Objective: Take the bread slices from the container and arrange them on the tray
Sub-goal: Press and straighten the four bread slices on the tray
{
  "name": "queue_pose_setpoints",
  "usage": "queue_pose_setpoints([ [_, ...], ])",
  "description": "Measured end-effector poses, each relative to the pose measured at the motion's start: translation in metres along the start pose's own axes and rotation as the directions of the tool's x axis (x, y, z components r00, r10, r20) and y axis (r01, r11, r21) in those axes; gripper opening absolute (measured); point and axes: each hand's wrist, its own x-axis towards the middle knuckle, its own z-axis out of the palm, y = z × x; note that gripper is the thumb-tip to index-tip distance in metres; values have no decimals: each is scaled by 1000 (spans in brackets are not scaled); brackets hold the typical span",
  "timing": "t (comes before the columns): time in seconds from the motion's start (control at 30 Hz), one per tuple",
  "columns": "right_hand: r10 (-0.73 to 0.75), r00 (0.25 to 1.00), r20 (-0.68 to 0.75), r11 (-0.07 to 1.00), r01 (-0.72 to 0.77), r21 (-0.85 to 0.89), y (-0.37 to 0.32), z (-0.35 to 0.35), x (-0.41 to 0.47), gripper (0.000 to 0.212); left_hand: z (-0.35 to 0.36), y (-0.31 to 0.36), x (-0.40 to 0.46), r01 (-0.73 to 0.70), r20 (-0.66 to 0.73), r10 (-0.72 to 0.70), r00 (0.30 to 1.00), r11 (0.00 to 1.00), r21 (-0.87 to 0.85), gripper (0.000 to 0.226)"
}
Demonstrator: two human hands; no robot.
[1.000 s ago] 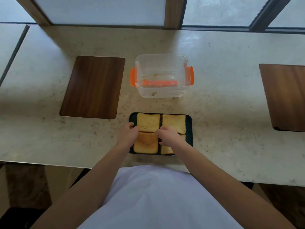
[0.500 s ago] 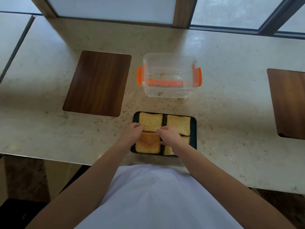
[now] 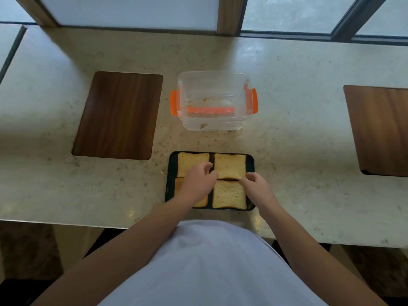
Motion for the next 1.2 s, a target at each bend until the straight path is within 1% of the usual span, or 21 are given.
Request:
queue_pose_setpoints([
  [0.07,2,1000,16,1000,-2,-17,0,0,3,54,12,6,2,37,31,-37,999,999,6,57],
  [0.17,7,1000,15,1000,-7,-15,-1,0,8,56,21,7,8,93,42,-95,995,995,39,65],
  [0.33,58,997,42,998,-58,8,-1,0,14,60,27,6,12,155,88,-159,983,986,57,69],
  [0.67,77,995,65,997,-78,23,3,-8,17,61,33,5,13,176,136,-172,976,984,-21,66],
  [0.8,78,995,62,997,-77,-15,5,-8,19,58,29,5,13,166,153,-157,976,985,-48,65],
  [0.87,54,998,38,996,-51,-73,5,-8,19,54,21,3,12,119,130,-116,985,993,-16,61],
  [0.9,20,1000,17,992,-18,-127,2,-7,19,52,16,2,12,74,103,-75,992,997,11,57],
  [1.0,-92,996,-9,955,86,-284,-12,-2,21,63,-3,1,10,-99,7,99,995,987,126,50],
  [1.03,-114,993,-1,940,108,-325,-18,2,21,66,-10,1,11,-150,-14,155,988,971,188,49],
  [1.1,-134,991,0,918,124,-378,-29,10,19,68,-22,1,15,-222,-13,239,971,920,324,50],
  [1.2,-99,995,-15,892,82,-445,-44,24,13,71,-34,0,21,-285,61,296,953,813,507,52],
])
